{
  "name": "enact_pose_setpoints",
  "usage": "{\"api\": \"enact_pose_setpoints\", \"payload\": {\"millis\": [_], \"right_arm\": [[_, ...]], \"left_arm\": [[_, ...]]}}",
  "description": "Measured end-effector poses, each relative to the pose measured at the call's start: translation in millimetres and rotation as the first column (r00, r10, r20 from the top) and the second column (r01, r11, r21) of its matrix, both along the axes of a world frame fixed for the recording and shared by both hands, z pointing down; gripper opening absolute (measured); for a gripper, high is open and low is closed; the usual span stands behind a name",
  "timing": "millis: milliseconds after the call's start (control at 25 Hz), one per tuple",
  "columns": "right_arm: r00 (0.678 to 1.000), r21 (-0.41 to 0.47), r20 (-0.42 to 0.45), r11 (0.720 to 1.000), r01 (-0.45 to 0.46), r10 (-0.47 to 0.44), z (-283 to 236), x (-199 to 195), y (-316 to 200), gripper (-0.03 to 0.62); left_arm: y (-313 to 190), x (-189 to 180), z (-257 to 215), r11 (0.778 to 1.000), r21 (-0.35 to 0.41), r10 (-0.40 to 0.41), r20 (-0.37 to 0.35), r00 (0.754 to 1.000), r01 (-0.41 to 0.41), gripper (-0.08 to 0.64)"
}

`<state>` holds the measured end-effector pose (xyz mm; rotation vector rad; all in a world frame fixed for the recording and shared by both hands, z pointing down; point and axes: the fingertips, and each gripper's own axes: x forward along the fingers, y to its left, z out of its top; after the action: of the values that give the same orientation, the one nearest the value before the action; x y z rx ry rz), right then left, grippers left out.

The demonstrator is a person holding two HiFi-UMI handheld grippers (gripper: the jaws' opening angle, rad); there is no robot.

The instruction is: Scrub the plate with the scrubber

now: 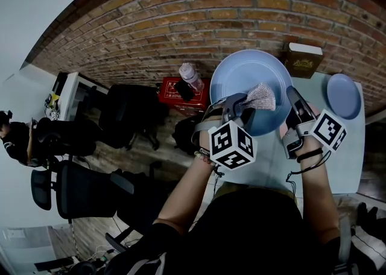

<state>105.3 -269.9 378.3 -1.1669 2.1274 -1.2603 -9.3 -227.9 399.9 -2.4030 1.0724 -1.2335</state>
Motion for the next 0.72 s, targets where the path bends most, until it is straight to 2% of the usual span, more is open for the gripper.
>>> {"api": "enact_pose_setpoints", "payload": {"millis": [160,360,560,720], "right_arm": [[1.000,-0.012,-0.003,1.000,-0.008,0.008,2,2,1,0.095],[0.999,-0.013,-0.046,1.000,-0.004,0.004,8,5,0,0.095],[0.998,-0.038,-0.067,0.999,0.007,-0.009,24,4,-6,0.095],[0.998,-0.094,-0.055,0.996,0.003,-0.009,48,2,-20,0.096]], "left_arm": [[1,2,-11,1.000,0.016,0.005,-0.023,1.000,-0.005,0.151],[2,5,-17,1.000,0.028,0.008,-0.030,1.000,-0.007,0.151],[4,-2,-11,1.000,0.008,-0.009,-0.032,0.999,0.009,0.150],[2,-12,-5,0.999,-0.020,-0.034,-0.061,0.998,0.033,0.150]]}}
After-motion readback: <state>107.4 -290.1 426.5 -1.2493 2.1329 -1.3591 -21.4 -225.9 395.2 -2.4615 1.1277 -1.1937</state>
